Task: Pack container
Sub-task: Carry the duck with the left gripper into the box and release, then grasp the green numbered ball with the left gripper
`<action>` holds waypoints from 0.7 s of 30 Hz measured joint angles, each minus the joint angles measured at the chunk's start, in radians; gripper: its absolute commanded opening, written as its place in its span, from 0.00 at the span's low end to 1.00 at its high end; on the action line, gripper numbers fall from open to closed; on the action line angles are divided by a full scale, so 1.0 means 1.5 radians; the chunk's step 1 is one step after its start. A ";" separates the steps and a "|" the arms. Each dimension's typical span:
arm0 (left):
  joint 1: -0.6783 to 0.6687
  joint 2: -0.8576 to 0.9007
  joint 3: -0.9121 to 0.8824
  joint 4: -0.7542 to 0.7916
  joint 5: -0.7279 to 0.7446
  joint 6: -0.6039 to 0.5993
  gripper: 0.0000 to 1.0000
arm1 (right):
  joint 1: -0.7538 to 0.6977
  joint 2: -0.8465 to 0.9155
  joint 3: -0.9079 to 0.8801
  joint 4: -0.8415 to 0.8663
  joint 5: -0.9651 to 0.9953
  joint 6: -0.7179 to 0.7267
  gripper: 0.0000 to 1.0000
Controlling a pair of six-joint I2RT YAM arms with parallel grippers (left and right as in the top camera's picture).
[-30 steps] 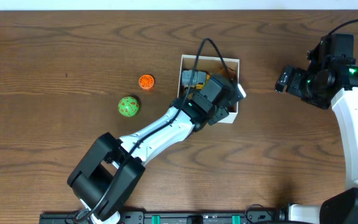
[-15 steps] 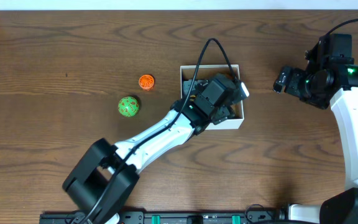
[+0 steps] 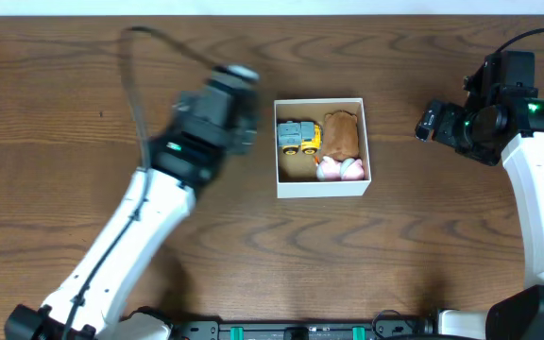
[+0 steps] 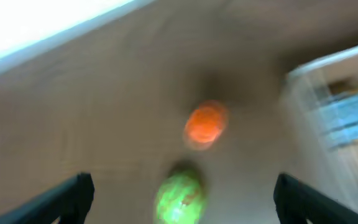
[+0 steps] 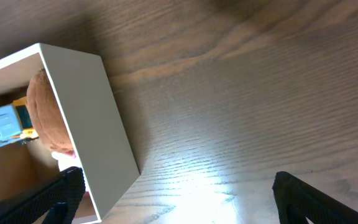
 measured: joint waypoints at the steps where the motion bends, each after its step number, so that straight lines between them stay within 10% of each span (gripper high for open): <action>1: 0.034 0.006 -0.001 -0.030 0.003 -0.030 0.93 | 0.000 0.000 0.000 0.000 0.000 0.000 0.99; 21: 0.178 0.266 -0.019 -0.035 0.185 -0.163 0.89 | 0.000 0.000 0.000 0.013 0.000 0.000 0.99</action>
